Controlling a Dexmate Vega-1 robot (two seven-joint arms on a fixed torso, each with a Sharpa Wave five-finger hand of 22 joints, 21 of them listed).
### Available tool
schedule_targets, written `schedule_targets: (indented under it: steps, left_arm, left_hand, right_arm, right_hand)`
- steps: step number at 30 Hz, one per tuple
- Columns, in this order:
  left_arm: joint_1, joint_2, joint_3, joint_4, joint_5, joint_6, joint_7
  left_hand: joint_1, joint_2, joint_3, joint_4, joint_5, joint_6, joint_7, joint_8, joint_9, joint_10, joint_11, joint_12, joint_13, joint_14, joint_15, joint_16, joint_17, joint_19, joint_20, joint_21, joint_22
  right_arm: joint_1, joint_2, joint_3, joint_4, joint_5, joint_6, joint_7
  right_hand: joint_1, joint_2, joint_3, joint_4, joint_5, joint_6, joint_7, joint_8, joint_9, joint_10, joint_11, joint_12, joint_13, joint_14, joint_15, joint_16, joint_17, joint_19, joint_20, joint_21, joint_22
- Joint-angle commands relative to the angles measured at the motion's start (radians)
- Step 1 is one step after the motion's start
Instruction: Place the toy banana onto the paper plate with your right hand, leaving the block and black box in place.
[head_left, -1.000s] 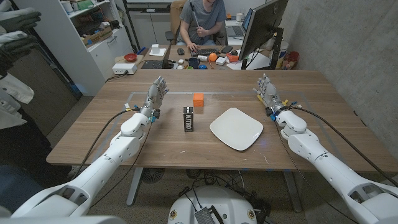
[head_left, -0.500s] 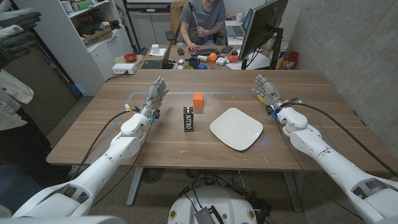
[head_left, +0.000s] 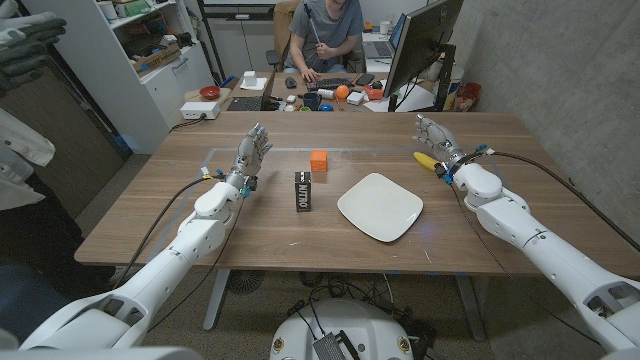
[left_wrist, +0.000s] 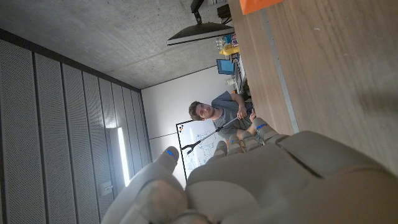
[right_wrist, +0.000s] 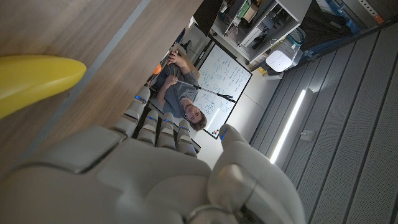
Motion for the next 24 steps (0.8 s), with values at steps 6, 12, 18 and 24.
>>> schedule_targets:
  steps: [6, 12, 18, 24]
  left_arm:
    - [-0.006, -0.001, 0.005, 0.000, 0.006, 0.007, 0.004]
    - [-0.009, -0.005, 0.006, 0.005, 0.006, 0.005, 0.002]
    - [-0.010, -0.006, 0.006, 0.009, 0.005, 0.004, -0.001]
    - [-0.010, -0.007, 0.005, 0.012, 0.003, 0.004, -0.002]
  left_hand:
    - [0.004, 0.098, 0.003, -0.002, 0.007, -0.028, 0.005, 0.007, 0.004, -0.067, 0.004, 0.004, 0.002, -0.120, 0.004, 0.006, 0.004, -0.027, 0.004, -0.002, 0.003]
    - [0.004, 0.098, 0.002, -0.002, 0.007, -0.026, 0.008, 0.006, 0.004, -0.064, 0.004, 0.004, 0.002, -0.119, 0.004, 0.006, 0.004, -0.024, 0.004, -0.004, 0.003]
    - [0.005, 0.098, 0.002, -0.002, 0.007, -0.021, 0.008, 0.007, 0.005, -0.059, 0.005, 0.005, 0.002, -0.118, 0.004, 0.005, 0.004, -0.022, 0.004, -0.006, 0.003]
    - [0.005, 0.098, 0.001, -0.003, 0.008, -0.016, 0.008, 0.008, 0.005, -0.055, 0.008, 0.005, 0.002, -0.114, 0.005, 0.006, 0.004, -0.019, 0.007, -0.007, 0.003]
  right_arm:
    - [-0.022, -0.073, 0.028, -0.101, -0.118, -0.016, -0.086]
    - [-0.015, -0.087, 0.029, -0.114, -0.159, -0.012, -0.096]
    - [-0.003, -0.100, 0.024, -0.120, -0.218, -0.011, -0.115]
    - [0.016, -0.107, 0.017, -0.110, -0.271, -0.005, -0.129]
  right_hand:
    - [0.028, -0.004, 0.014, -0.014, -0.008, 0.021, -0.014, 0.008, 0.002, 0.016, 0.000, 0.000, 0.003, 0.013, -0.009, 0.004, 0.001, 0.017, -0.009, -0.005, 0.003]
    - [0.038, -0.007, 0.018, -0.023, -0.012, 0.024, -0.018, 0.006, 0.002, 0.020, -0.003, -0.001, 0.003, 0.015, -0.015, 0.002, 0.000, 0.022, -0.017, -0.008, 0.003]
    - [0.047, -0.012, 0.021, -0.031, -0.017, 0.027, -0.022, 0.005, 0.002, 0.021, -0.007, -0.003, 0.003, 0.016, -0.021, -0.001, 0.000, 0.023, -0.021, -0.012, 0.003]
    - [0.056, -0.017, 0.024, -0.040, -0.022, 0.029, -0.025, 0.003, 0.002, 0.026, -0.012, -0.004, 0.003, 0.019, -0.028, -0.004, -0.001, 0.028, -0.027, -0.015, 0.003]
